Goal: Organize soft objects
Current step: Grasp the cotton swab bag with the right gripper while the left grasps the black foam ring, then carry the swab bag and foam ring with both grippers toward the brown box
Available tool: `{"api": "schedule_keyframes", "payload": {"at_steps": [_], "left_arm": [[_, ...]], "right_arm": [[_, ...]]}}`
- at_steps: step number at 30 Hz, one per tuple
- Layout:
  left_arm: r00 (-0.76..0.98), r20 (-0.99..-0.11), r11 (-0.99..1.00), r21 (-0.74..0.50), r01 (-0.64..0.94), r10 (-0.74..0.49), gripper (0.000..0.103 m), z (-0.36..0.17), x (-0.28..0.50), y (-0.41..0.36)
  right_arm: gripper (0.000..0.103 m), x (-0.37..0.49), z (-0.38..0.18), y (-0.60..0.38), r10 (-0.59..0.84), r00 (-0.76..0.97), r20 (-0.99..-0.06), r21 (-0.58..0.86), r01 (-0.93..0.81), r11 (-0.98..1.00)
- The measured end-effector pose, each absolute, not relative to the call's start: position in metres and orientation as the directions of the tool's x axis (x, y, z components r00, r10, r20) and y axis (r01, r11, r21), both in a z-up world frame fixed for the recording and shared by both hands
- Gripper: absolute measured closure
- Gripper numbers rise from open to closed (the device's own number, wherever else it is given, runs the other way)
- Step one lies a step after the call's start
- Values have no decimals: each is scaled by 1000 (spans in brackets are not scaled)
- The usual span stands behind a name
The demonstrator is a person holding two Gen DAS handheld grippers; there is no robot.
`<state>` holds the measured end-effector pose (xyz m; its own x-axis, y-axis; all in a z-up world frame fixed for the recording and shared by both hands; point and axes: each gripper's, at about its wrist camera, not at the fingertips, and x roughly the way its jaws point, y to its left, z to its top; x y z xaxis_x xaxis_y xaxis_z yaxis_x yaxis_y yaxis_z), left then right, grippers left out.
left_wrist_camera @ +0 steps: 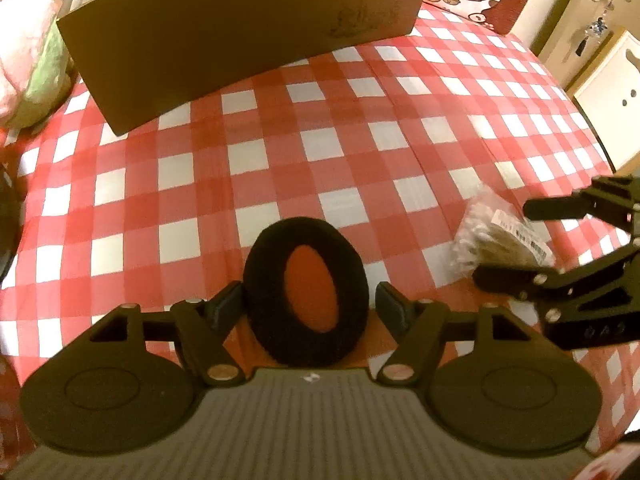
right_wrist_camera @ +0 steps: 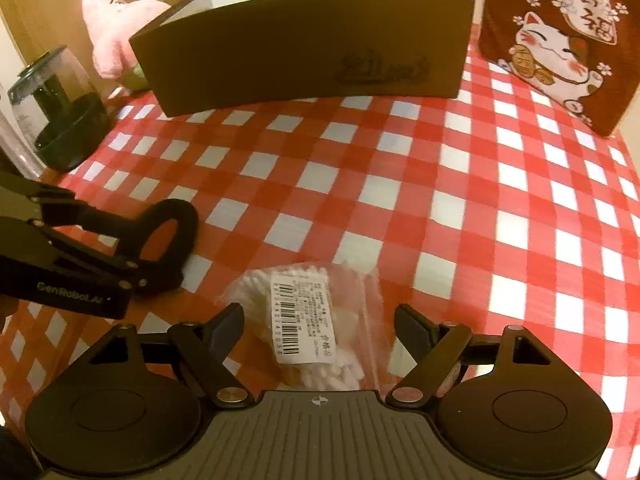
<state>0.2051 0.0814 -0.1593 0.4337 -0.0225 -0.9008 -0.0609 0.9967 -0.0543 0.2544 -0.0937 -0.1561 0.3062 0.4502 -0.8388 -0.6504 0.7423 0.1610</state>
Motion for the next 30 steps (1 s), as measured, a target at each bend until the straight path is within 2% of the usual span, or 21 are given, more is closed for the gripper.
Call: {"api": "schedule_keyframes", "payload": {"at_steps": [6,13,16,22,30], "left_arm": [[432,-902,999,-26,-48,-3,35,-161,211,77],[438,-899,1000,-4,-26,8,40,-161,210,77],[441,-898,1000,0,-26,11,41,-161,209,76],[437,-899,1000,9,-28,21,42,-160,209,75],[441,-897,999,9,-36,23,42,-155,207,78]], "right_arm": [[22,254,-161,-89,429,320,-845,144,-636,758],[52,250,-159,-87,439,336,-833,129,-654,746],[59,248,-158,-86,446,334,-830,131,-661,739],[64,247,-157,-86,451,328,-830,138,-663,736],[65,246,-152,-87,455,327,-828,146,-658,738]]}}
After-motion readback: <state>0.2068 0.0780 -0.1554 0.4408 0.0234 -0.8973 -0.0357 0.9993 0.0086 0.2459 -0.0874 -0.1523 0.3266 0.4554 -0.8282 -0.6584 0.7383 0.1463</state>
